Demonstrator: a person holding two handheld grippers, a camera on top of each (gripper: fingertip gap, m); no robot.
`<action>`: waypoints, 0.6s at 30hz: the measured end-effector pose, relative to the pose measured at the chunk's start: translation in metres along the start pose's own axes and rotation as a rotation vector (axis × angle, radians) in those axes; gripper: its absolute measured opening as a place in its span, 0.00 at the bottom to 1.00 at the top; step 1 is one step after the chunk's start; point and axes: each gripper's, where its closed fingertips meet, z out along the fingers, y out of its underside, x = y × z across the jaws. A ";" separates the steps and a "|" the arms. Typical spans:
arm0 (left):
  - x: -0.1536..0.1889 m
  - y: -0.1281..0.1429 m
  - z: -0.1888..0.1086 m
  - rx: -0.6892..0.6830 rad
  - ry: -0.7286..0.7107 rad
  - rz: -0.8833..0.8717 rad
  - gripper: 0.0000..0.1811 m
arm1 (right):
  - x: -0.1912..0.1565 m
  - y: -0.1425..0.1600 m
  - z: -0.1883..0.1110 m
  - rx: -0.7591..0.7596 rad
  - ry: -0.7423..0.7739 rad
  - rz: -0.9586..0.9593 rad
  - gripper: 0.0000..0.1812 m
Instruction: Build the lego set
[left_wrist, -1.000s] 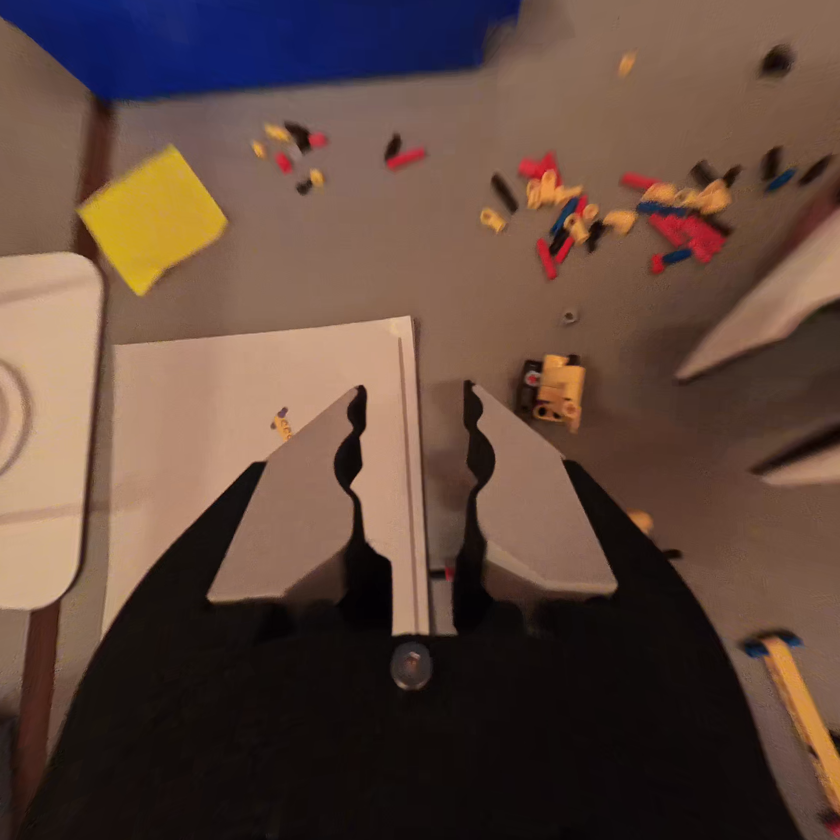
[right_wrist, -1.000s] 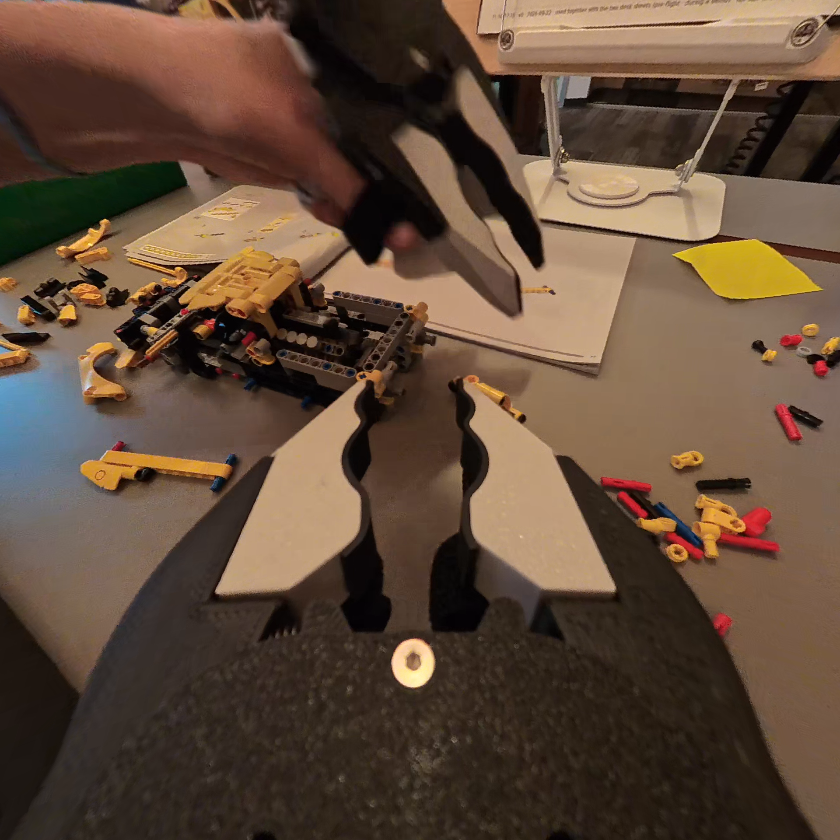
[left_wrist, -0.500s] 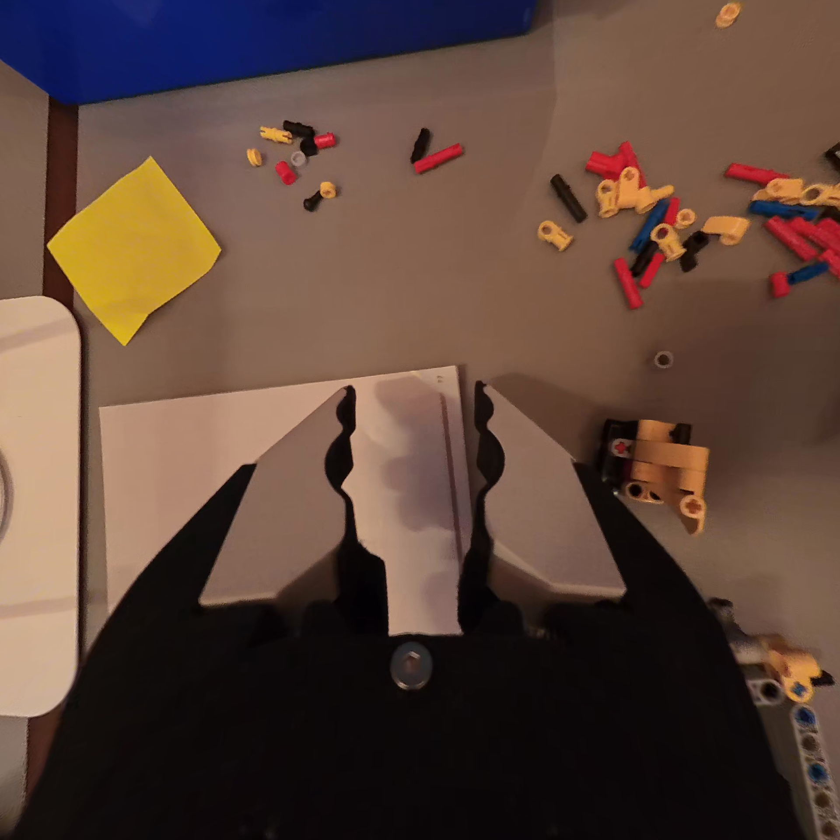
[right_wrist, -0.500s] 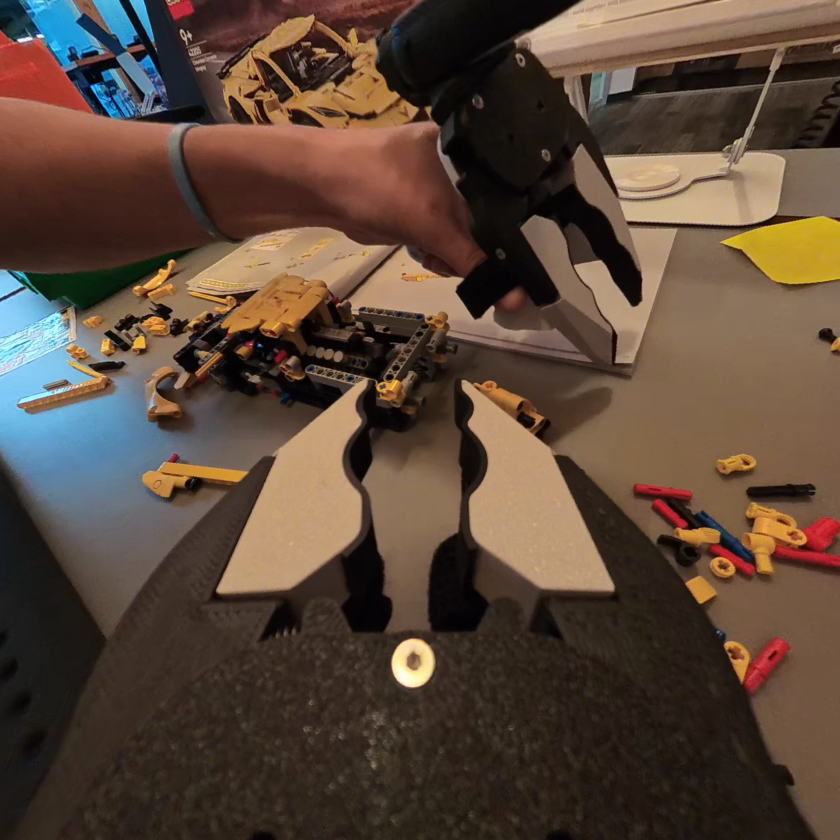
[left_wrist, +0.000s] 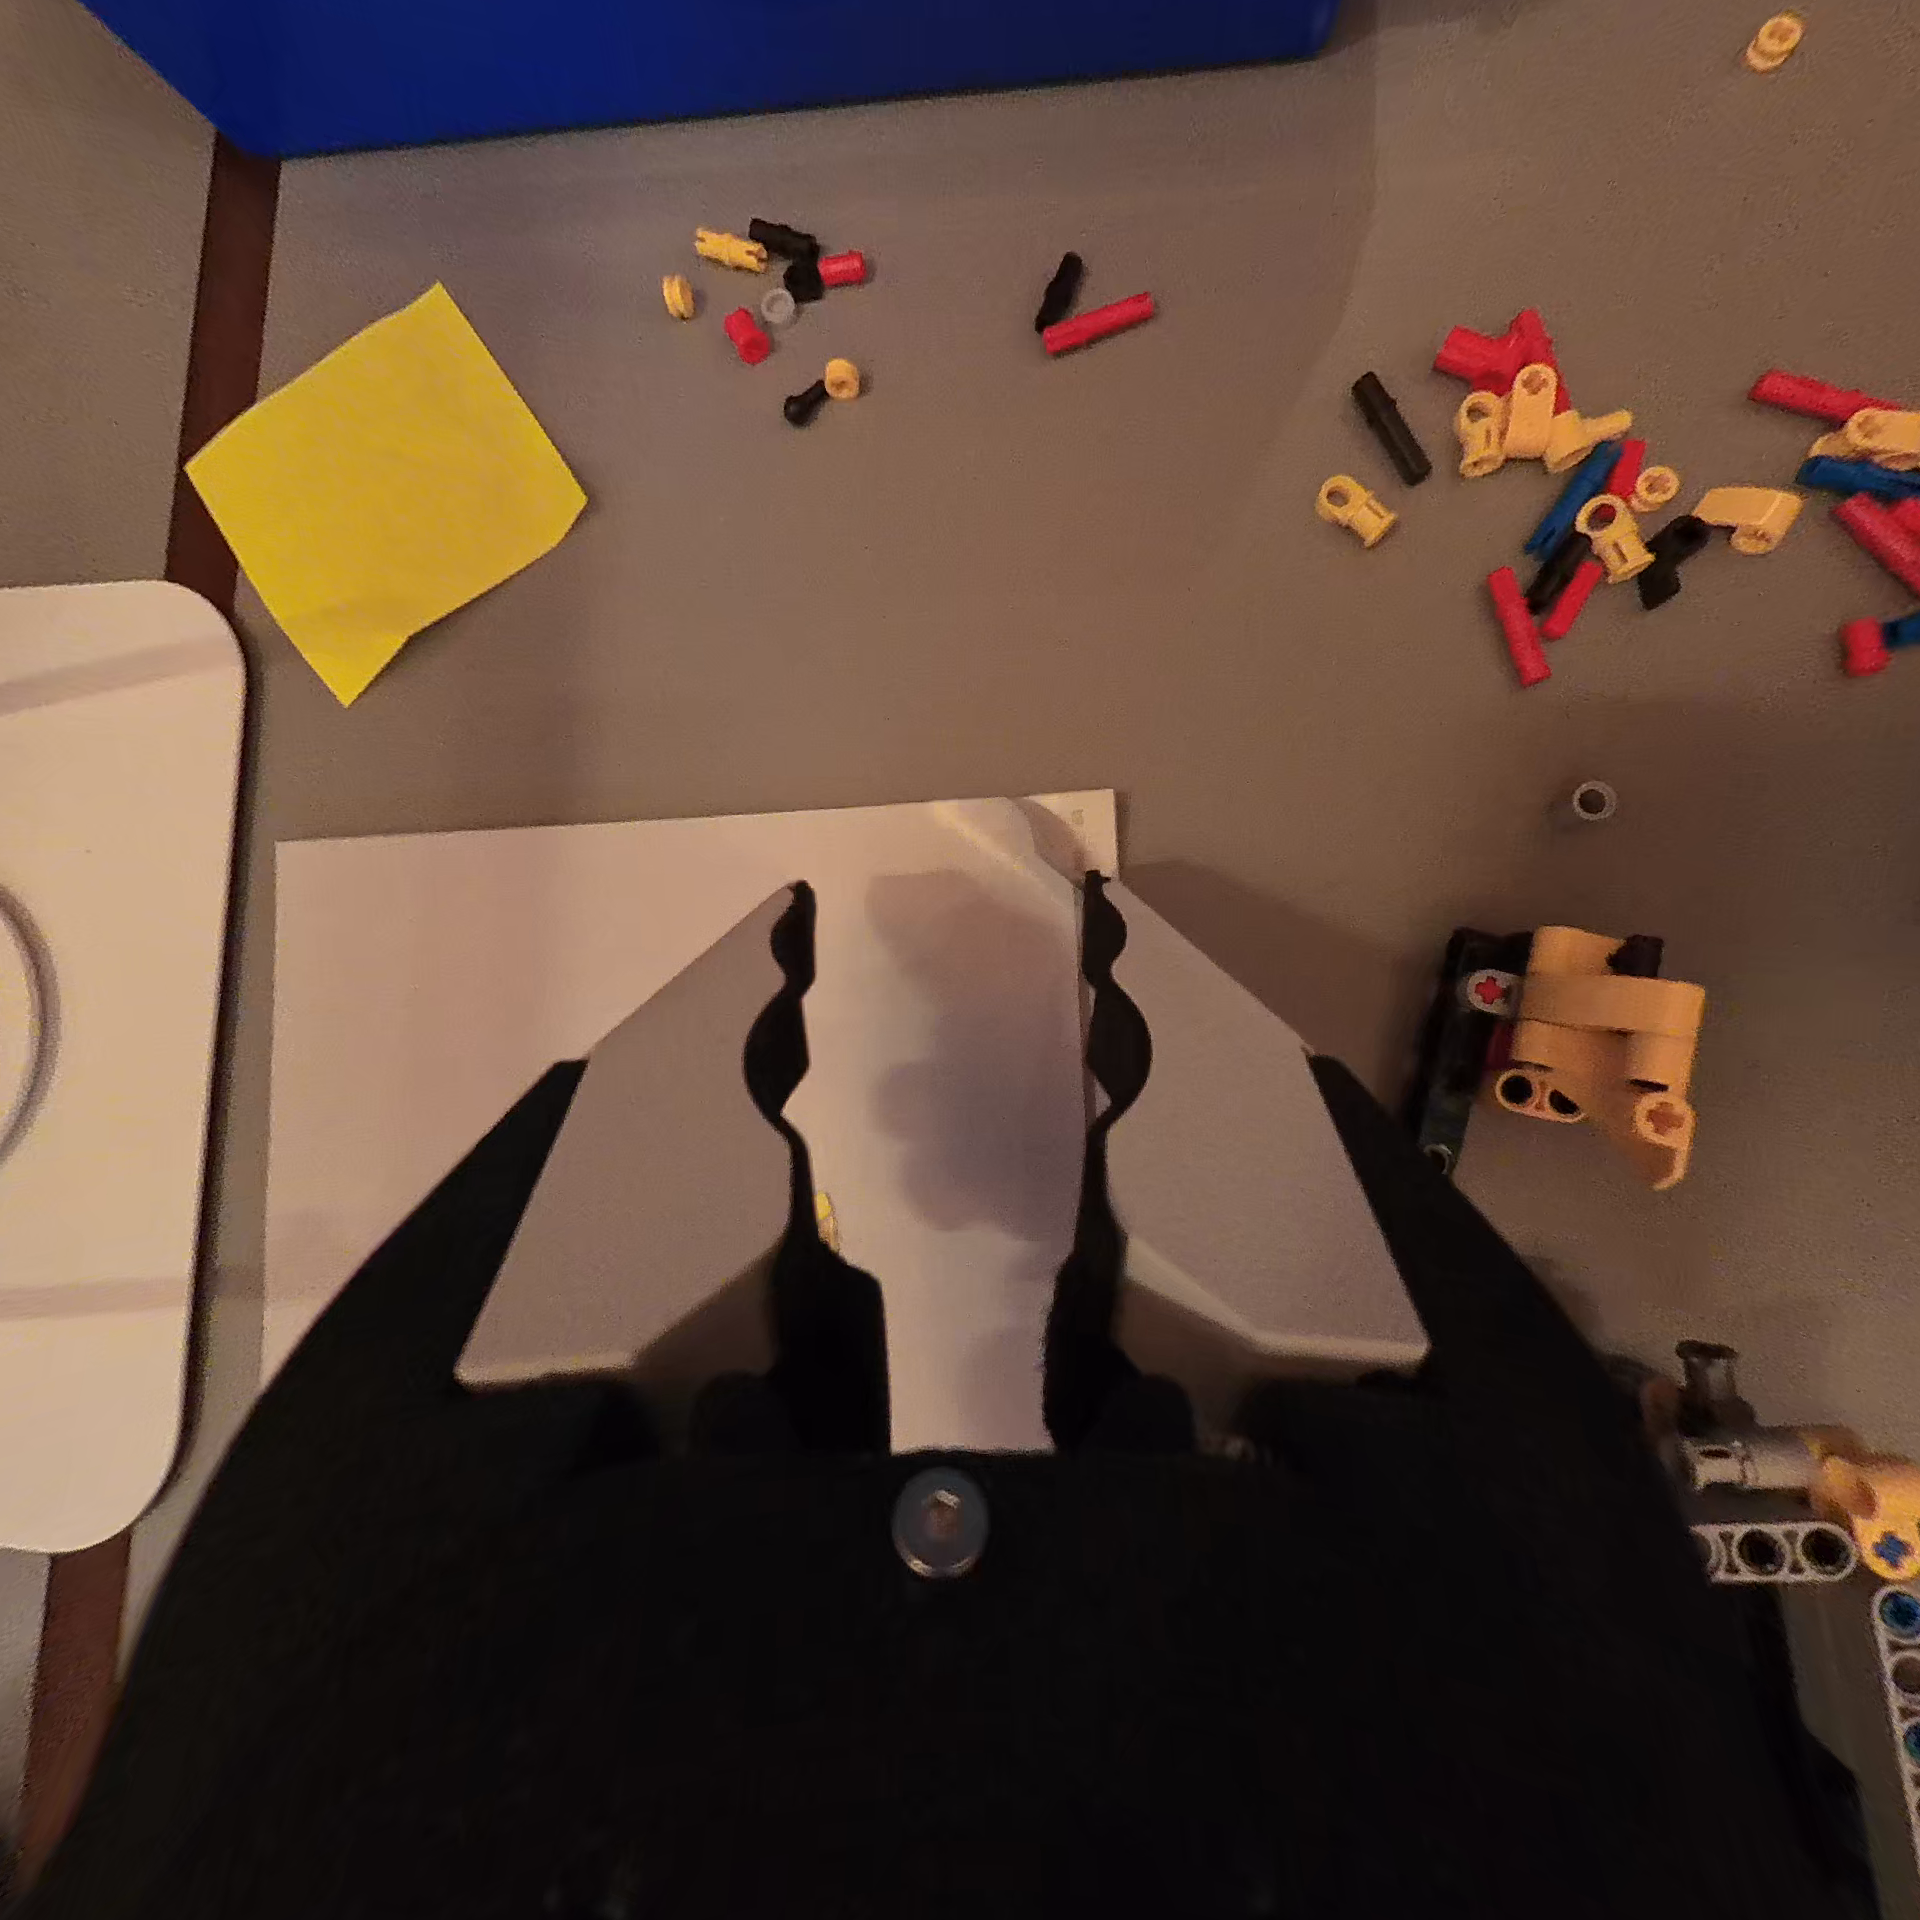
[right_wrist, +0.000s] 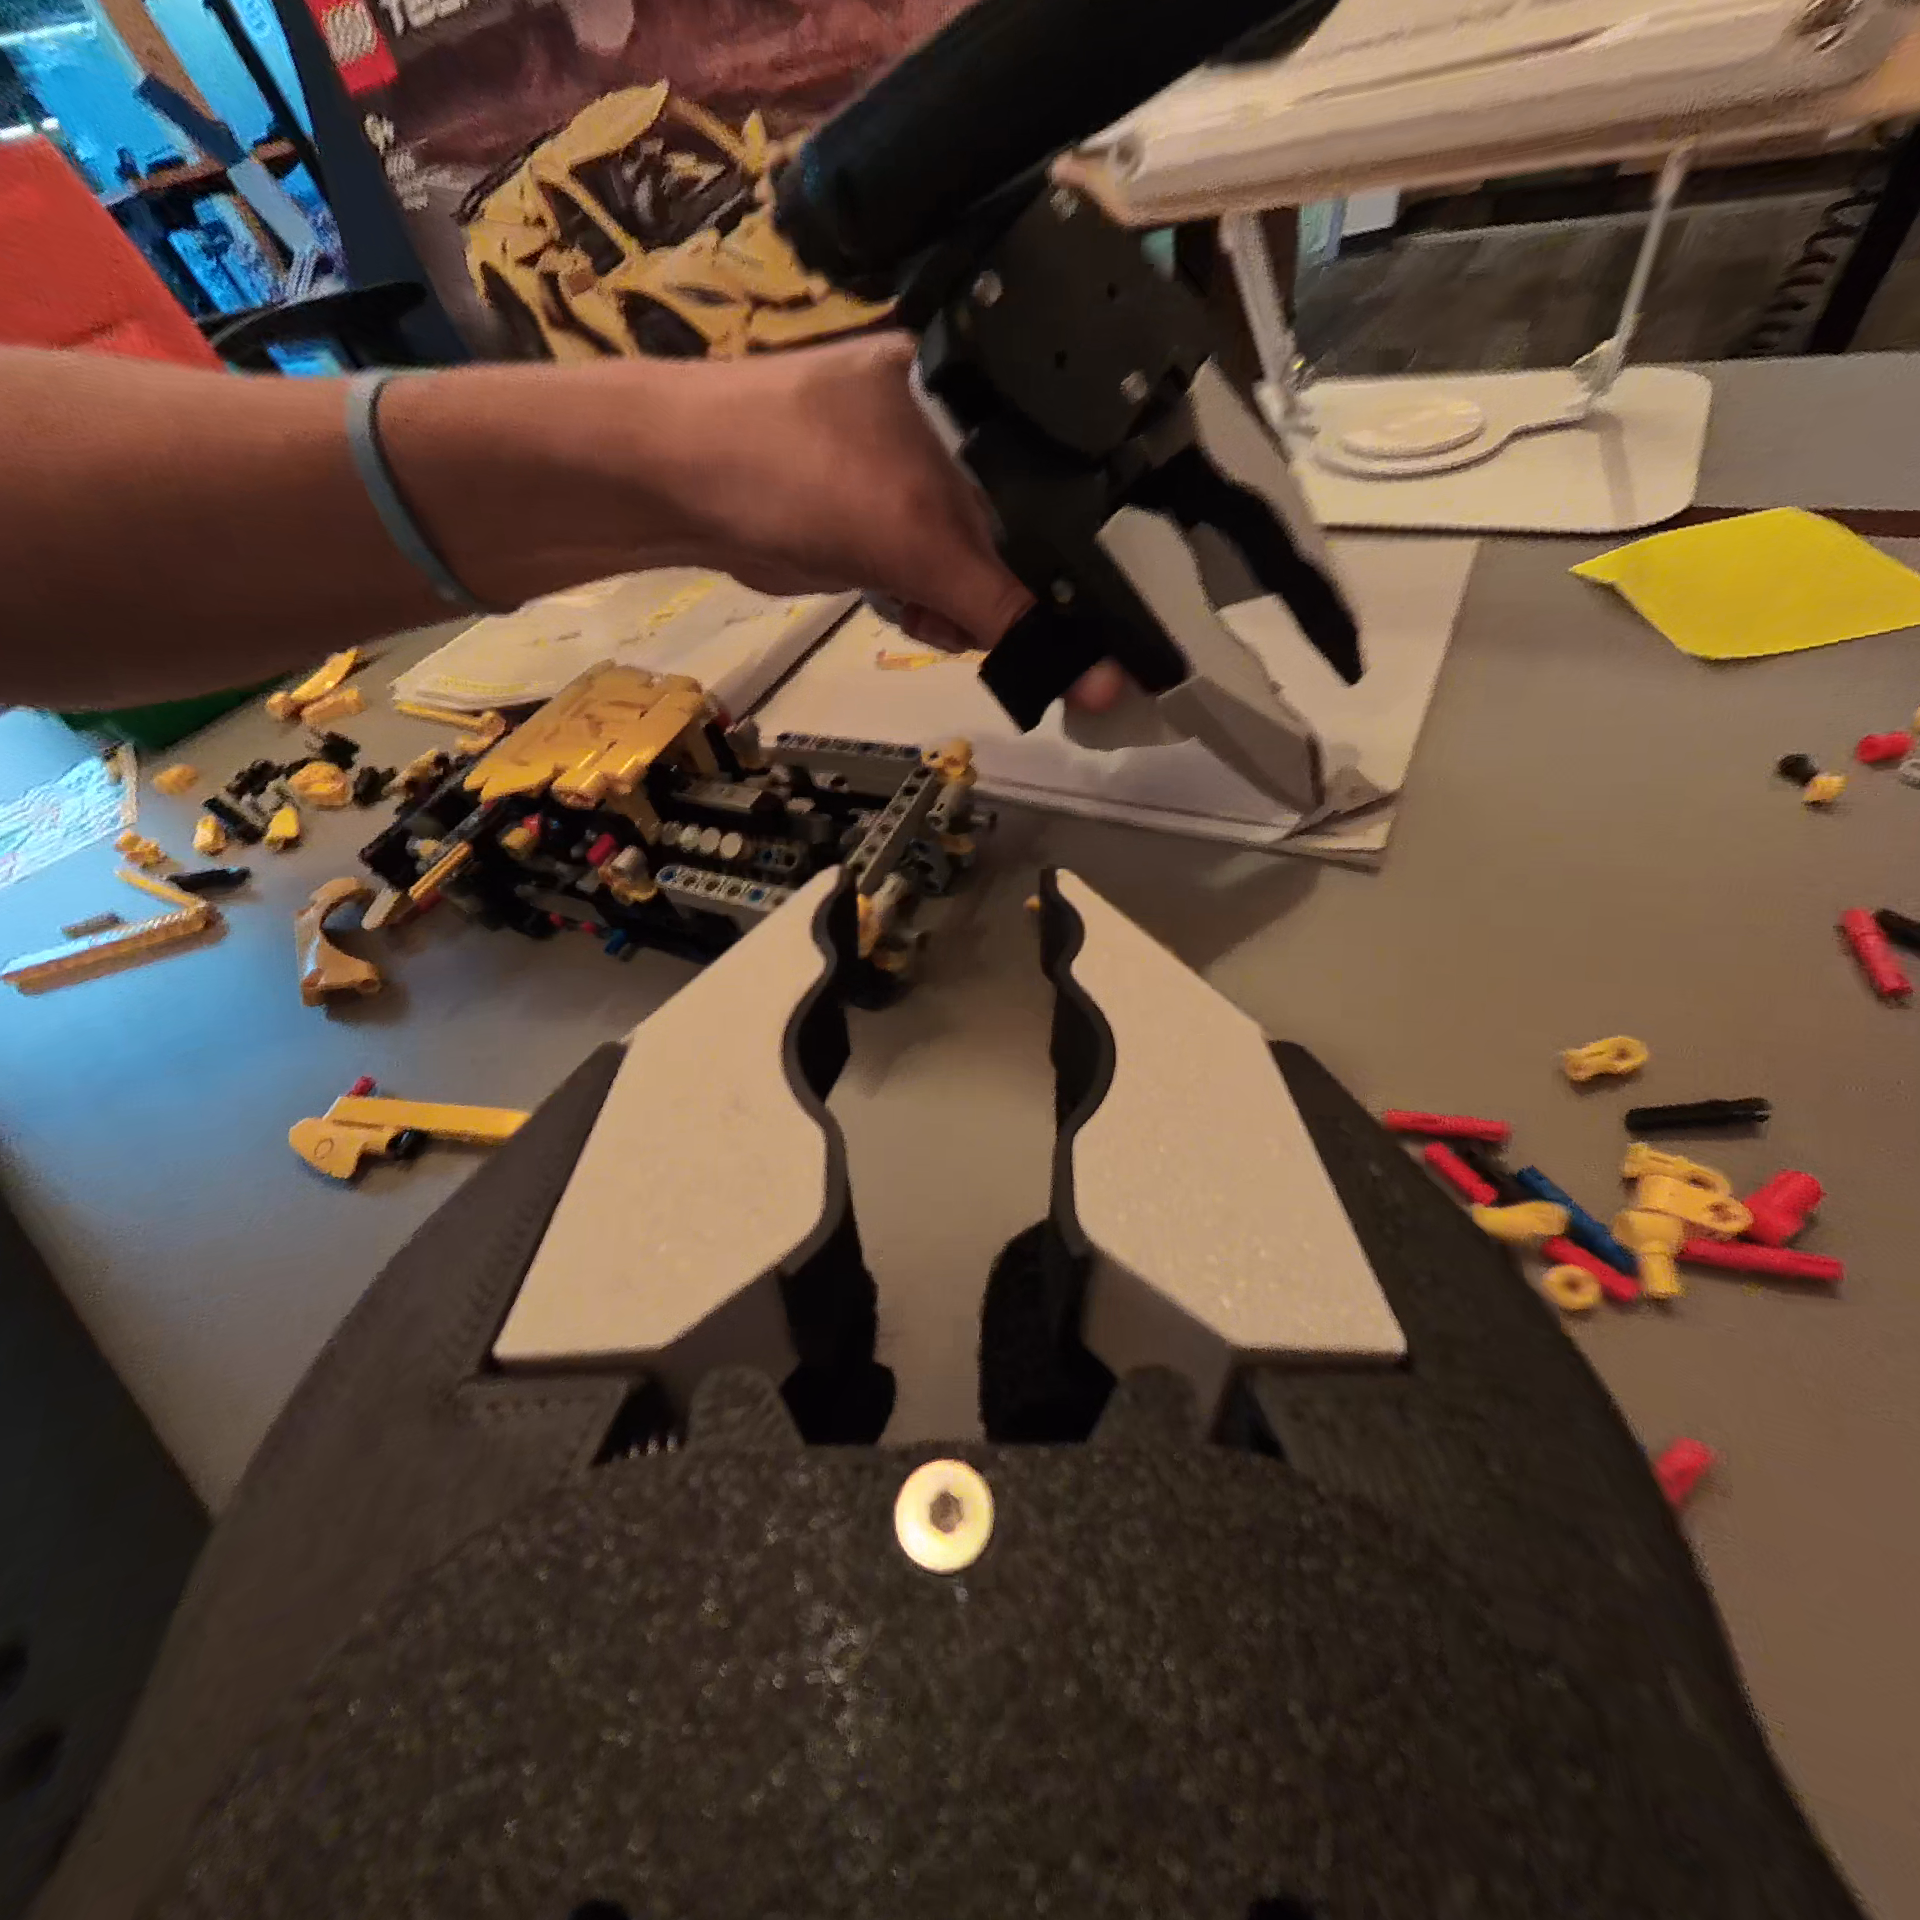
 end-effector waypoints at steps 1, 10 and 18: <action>-0.001 0.001 0.000 0.002 0.004 -0.007 0.28 | 0.010 -0.006 -0.001 -0.002 0.031 -0.019 0.18; -0.005 -0.001 -0.001 0.027 0.022 -0.041 0.28 | 0.088 0.022 0.063 -0.509 0.051 -0.143 0.31; -0.017 0.011 -0.010 0.036 0.011 -0.109 0.28 | 0.096 0.029 0.092 -0.615 0.046 -0.004 0.22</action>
